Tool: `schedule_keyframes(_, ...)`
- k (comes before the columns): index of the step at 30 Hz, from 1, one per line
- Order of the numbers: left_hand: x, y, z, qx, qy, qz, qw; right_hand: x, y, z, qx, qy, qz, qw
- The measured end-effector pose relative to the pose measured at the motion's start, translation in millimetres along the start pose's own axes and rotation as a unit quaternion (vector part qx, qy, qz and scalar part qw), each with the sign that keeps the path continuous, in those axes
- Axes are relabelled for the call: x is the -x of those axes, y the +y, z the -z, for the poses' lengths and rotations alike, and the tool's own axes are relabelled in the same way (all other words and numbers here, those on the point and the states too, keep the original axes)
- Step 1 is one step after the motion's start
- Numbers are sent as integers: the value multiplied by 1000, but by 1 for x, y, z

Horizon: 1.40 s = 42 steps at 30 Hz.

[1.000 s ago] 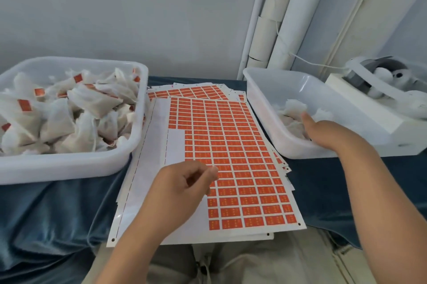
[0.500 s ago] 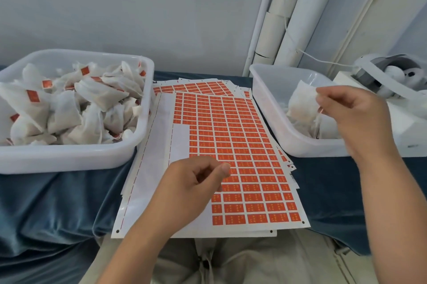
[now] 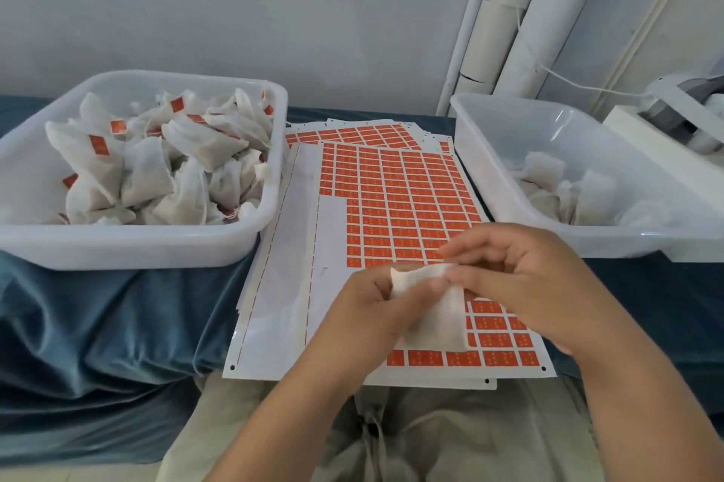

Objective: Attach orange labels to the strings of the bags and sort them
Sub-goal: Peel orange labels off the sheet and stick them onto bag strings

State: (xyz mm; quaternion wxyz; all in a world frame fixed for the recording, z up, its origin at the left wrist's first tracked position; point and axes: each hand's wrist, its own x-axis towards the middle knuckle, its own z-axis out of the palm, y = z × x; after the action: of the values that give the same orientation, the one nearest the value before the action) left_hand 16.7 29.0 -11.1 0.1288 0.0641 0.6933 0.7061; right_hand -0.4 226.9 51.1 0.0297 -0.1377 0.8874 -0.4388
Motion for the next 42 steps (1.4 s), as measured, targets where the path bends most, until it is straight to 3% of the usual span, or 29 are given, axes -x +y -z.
schedule_keyframes(5,-3,-4,0,-84,69,-38,993,1,7,3,34,-23,-73,996)
schedule_keyframes(9,-2,-3,4,-113,53,-25,992,0,8,4,94,-91,-81,988)
schedule_keyframes(15,2,2,7,-92,-44,-44,994,-7,20,1,-156,-149,-139,967)
schedule_keyframes(19,2,1,-2,-109,-39,-101,988,-11,29,-4,-321,-157,-112,927)
schedule_keyframes(24,2,6,1,-82,-17,-96,992,-13,33,-6,-590,-181,-28,786)
schedule_keyframes(27,2,5,4,-110,-22,-102,988,-14,27,-18,-641,-176,-14,747)
schedule_keyframes(31,1,1,7,-111,-50,-117,986,-12,19,-30,-623,-137,2,770)
schedule_keyframes(36,1,-1,7,-128,-75,-104,983,-6,16,-41,-722,-106,10,683)
schedule_keyframes(40,2,-1,14,-226,-60,-90,968,-7,14,-45,-734,-70,-12,676)
schedule_keyframes(42,-1,2,25,-261,-5,-89,961,-11,15,-34,-725,-49,-12,687)
